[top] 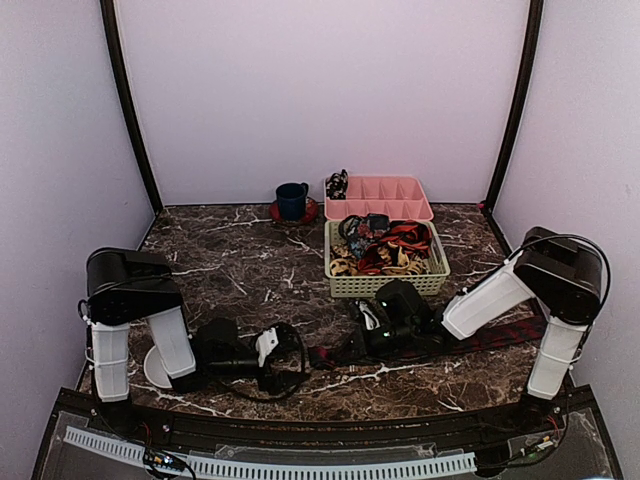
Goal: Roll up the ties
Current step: Roll the tie at the center of the board.
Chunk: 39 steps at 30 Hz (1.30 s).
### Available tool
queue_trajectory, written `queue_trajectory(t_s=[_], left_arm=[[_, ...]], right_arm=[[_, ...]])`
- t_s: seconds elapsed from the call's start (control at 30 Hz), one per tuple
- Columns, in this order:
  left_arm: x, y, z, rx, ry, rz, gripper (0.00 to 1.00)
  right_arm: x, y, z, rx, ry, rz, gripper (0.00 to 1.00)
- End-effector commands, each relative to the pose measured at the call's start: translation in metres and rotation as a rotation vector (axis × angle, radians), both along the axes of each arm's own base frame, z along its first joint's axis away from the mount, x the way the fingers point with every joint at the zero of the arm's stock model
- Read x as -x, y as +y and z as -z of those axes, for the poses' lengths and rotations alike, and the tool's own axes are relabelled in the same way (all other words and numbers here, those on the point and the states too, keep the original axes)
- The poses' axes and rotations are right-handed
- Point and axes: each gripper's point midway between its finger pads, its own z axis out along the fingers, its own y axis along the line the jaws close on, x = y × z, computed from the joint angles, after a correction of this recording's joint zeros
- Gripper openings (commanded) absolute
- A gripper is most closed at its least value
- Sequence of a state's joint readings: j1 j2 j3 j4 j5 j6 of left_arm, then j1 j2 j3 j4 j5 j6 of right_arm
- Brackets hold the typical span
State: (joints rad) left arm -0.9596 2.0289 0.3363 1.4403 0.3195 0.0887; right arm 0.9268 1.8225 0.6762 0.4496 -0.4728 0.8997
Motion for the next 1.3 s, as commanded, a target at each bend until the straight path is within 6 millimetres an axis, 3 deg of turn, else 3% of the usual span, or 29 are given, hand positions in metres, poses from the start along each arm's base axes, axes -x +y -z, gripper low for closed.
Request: queue_trajectory(t_s=[0.0,0.27,0.4,0.63,0.8,1.1,1.27], left_arm=[[0.005,-0.010,-0.006,0.063,0.022,0.038,0.75],[0.005,-0.025,-0.002,0.064,0.044,0.090,0.60],[0.006,-0.035,-0.013,0.105,0.063,0.124,0.49],[0.008,-0.056,-0.015,0.103,0.068,0.162,0.44],[0.004,-0.057,0.005,0.040,0.069,0.150,0.44],[0.008,-0.034,0.055,-0.153,0.098,0.120,0.39],[0.011,-0.017,0.076,-0.263,0.130,0.099,0.34]], right_arm=[[0.005,-0.028,0.038,0.137,0.061,0.053,0.00],[0.008,-0.030,0.043,0.138,0.080,0.059,0.00],[0.008,-0.030,0.043,0.137,0.081,0.057,0.00],[0.008,-0.026,0.040,0.115,0.085,0.055,0.00],[0.008,-0.024,0.036,0.092,0.083,0.052,0.00],[0.006,-0.015,0.014,0.012,0.060,0.039,0.00],[-0.001,-0.020,-0.009,-0.020,0.028,0.055,0.21]])
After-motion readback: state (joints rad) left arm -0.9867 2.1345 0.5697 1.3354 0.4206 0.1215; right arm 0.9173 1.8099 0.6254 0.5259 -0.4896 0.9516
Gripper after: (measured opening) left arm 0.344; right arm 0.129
